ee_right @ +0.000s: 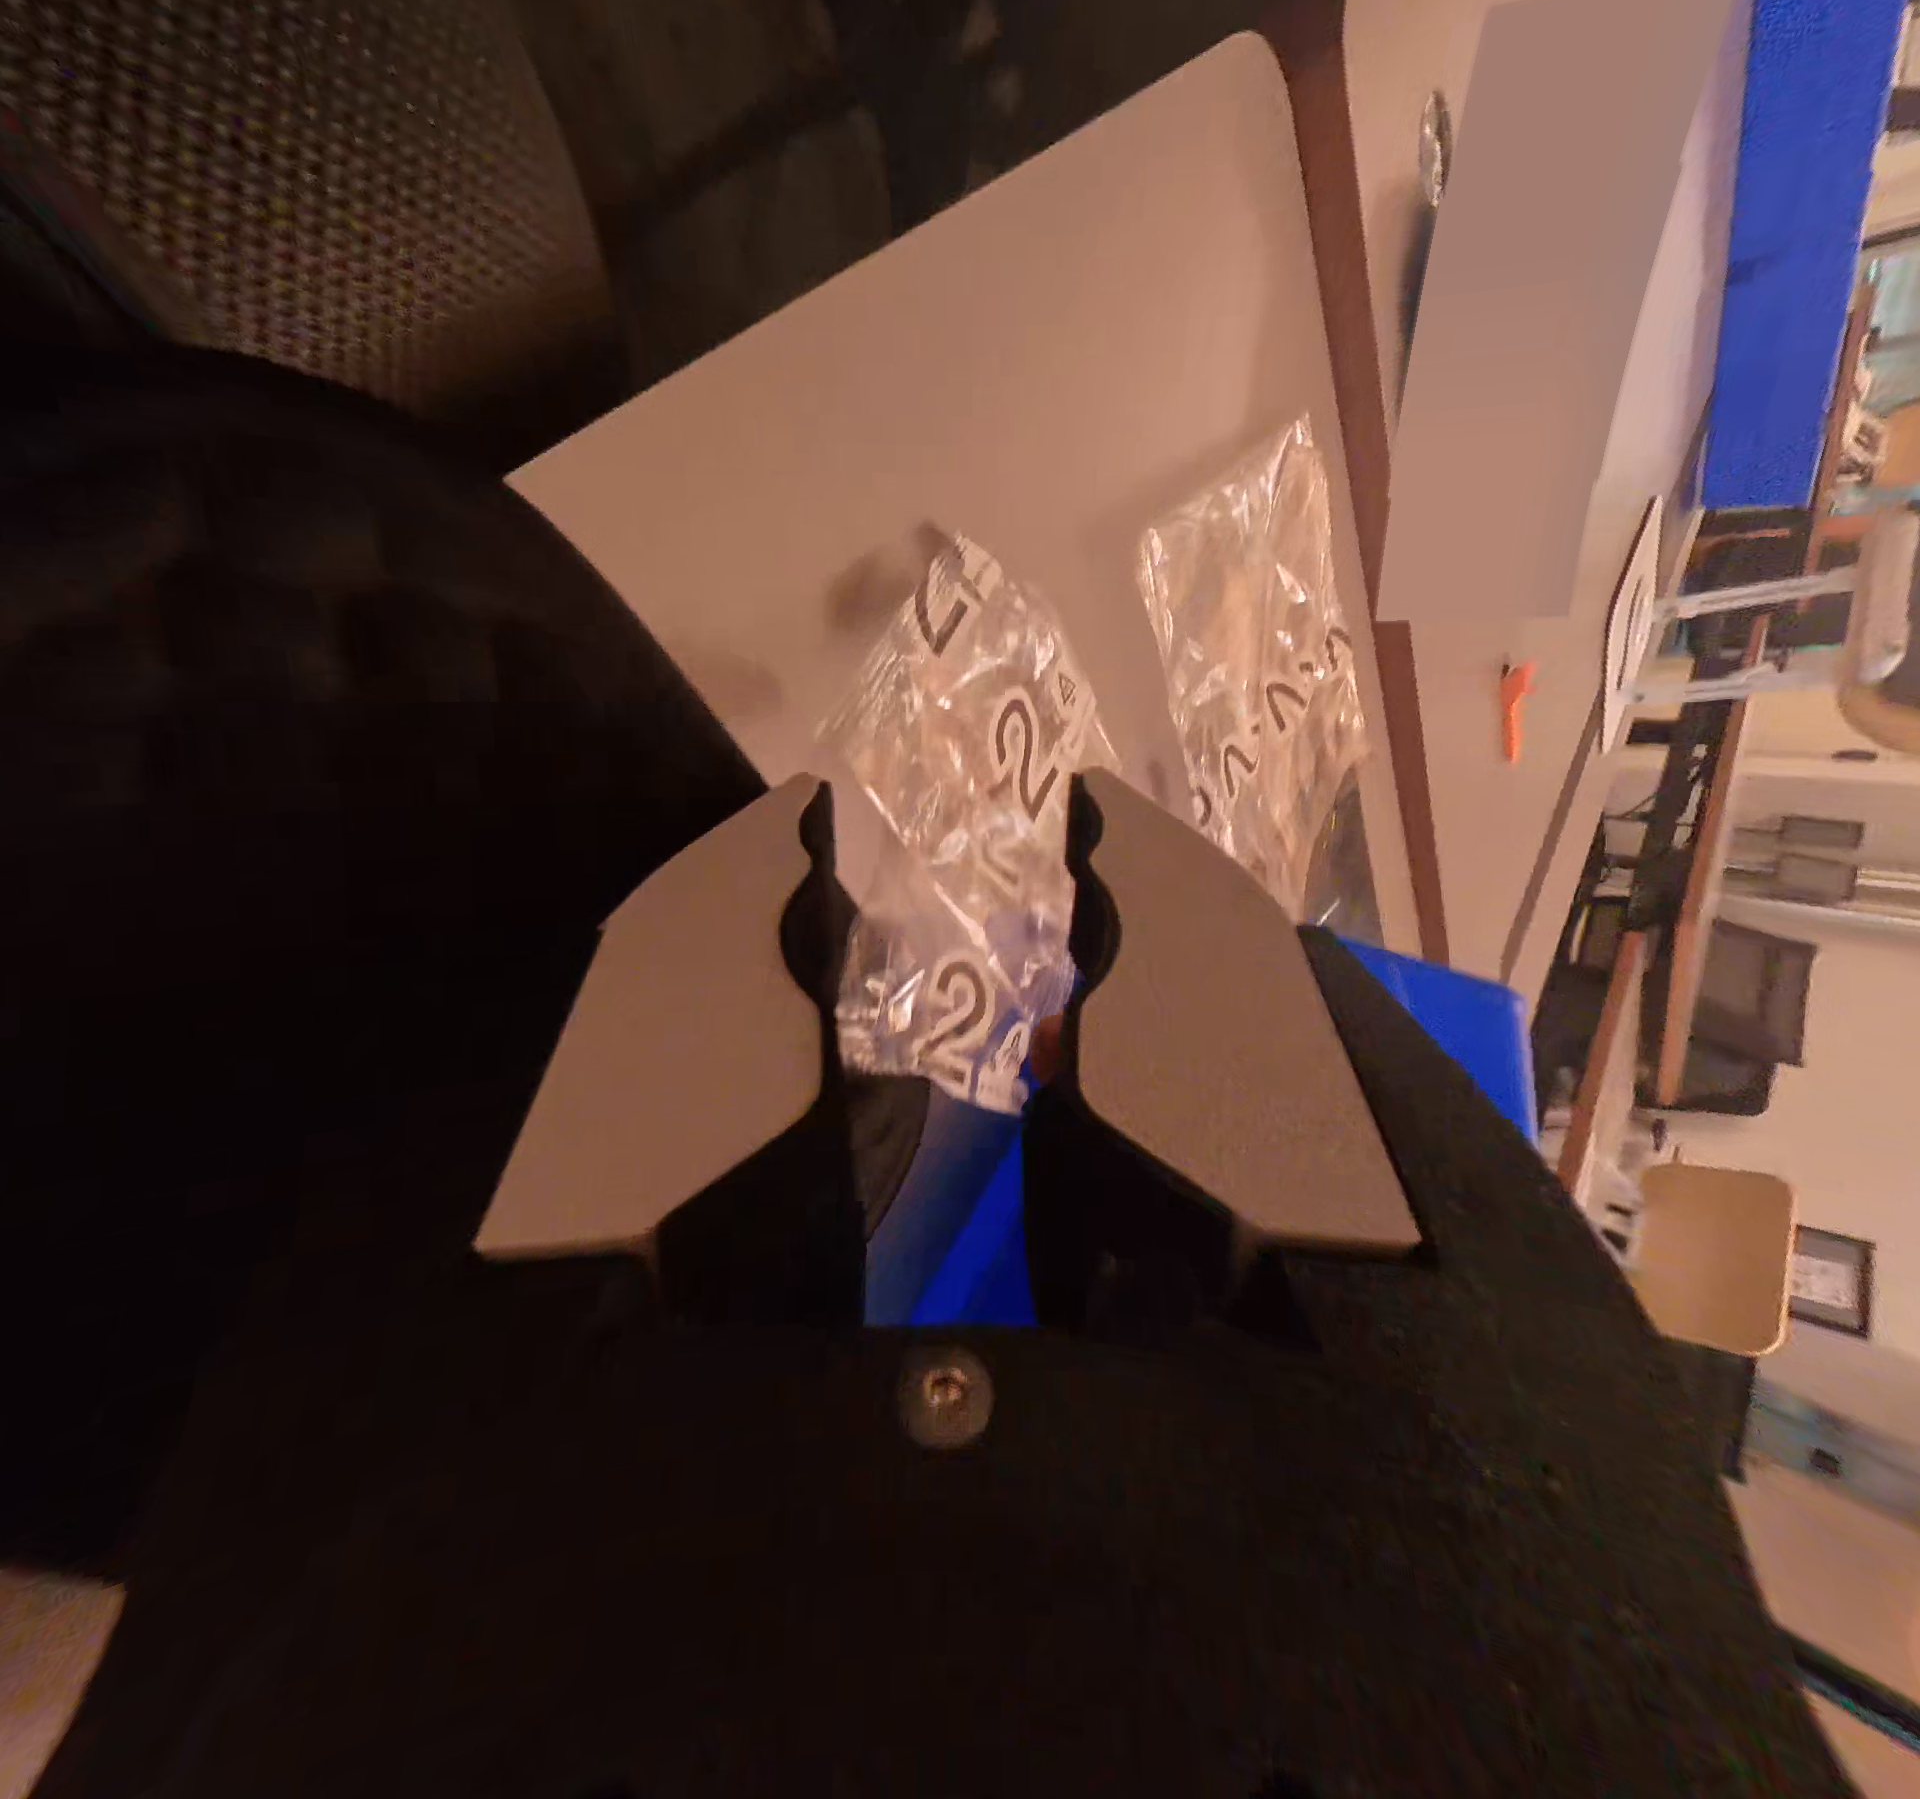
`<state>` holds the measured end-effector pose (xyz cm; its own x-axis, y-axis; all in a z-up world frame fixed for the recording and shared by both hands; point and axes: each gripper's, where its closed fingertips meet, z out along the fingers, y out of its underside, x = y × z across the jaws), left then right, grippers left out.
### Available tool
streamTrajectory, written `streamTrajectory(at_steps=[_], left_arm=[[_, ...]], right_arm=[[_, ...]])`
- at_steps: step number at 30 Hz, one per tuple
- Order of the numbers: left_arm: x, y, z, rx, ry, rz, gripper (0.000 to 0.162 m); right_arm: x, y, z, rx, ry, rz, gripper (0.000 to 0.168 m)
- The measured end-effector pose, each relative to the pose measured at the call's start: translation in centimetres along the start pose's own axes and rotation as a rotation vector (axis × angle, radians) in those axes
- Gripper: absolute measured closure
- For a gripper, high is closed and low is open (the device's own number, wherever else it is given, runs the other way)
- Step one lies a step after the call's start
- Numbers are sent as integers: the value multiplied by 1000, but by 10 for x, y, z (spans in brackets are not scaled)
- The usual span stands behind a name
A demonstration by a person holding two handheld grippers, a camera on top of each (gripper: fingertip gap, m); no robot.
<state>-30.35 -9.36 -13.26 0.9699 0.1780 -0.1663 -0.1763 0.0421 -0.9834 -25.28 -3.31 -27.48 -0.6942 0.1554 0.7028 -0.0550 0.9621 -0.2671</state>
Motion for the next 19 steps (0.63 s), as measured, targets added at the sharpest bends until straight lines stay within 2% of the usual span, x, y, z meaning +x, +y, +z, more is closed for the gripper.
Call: streamTrajectory(at_steps=[1,3,4,5,7,12,16,19], left_arm=[[2,-1,-4,20,16,-15,62],[4,-7,-13,76,52,-61,64],[6,-8,-14,97,72,-81,59],[7,-6,-16,107,77,-90,60],[11,-1,-17,109,79,-71,63],[27,24,-6,16,140,-70,71],[60,13,11,102,292,-166,77],[97,8,35,96,439,-220,82]], right_arm=[[0,1,5,-6,-1,-16,130],[1,2,12,-18,12,-43,149],[2,3,14,-22,25,-44,158],[4,2,14,-19,50,-31,167],[11,1,5,22,93,68,168],[34,0,-50,266,137,556,167],[48,-3,-115,463,187,877,168],[36,-4,-171,616,215,1062,168]])
